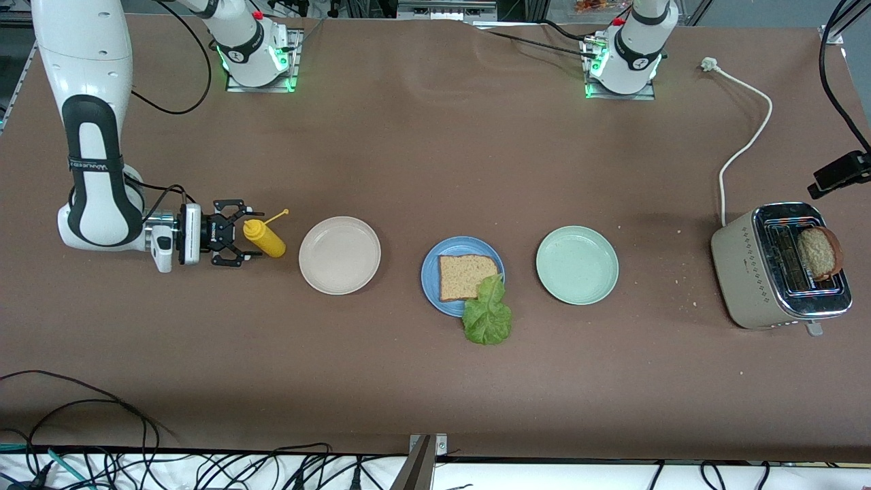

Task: Make sandwich in blue plate with both arms
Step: 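Grasp the yellow mustard bottle with the right gripper and lift it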

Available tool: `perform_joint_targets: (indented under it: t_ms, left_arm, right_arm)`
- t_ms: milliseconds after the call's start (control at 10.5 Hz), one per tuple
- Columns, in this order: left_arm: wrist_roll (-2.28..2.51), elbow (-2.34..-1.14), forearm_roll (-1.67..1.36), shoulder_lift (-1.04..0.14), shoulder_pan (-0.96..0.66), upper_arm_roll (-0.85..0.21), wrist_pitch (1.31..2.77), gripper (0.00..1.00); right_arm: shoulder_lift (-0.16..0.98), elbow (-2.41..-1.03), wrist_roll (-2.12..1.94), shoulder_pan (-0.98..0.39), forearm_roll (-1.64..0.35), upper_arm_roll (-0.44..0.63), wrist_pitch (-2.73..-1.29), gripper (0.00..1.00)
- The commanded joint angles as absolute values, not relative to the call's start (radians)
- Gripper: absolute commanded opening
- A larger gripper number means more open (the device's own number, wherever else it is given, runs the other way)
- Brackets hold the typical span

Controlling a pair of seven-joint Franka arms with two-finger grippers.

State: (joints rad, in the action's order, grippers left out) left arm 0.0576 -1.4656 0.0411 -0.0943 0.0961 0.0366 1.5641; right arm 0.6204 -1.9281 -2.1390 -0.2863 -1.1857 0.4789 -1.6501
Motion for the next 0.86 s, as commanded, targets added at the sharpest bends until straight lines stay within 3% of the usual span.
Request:
perform_joint_targets:
  t_ms: [0,95,191,381,763]
  left_arm:
    - [0.064,-1.453,0.06,-0.092,0.092,0.034,1.554,1.0]
    - [0.064,-1.453,0.06,-0.092,0.092,0.034,1.552,1.0]
    - [0.064,-1.453,0.058,-0.092,0.092,0.034,1.552,1.0]
    - [0.064,-1.453,0.06,-0.092,0.092,0.034,1.554,1.0]
    - [0.064,-1.451,0.057,-0.092,0.091,0.032,1.552,1.0]
  right_arm:
    - [0.635,-1.913,-2.14,-0.272,-1.204,0.471,-1.62,0.38]
    - [0.644,-1.902,-2.129,-0.276,-1.195,0.469,-1.621,0.18]
    - [0.652,-1.892,-2.088,-0.282,-1.192,0.469,-1.621,0.11]
    - [0.658,-1.817,-1.941,-0.308,-1.142,0.469,-1.623,0.09]
    - [0.64,-1.516,-1.527,-0.359,-0.798,0.468,-1.618,0.1]
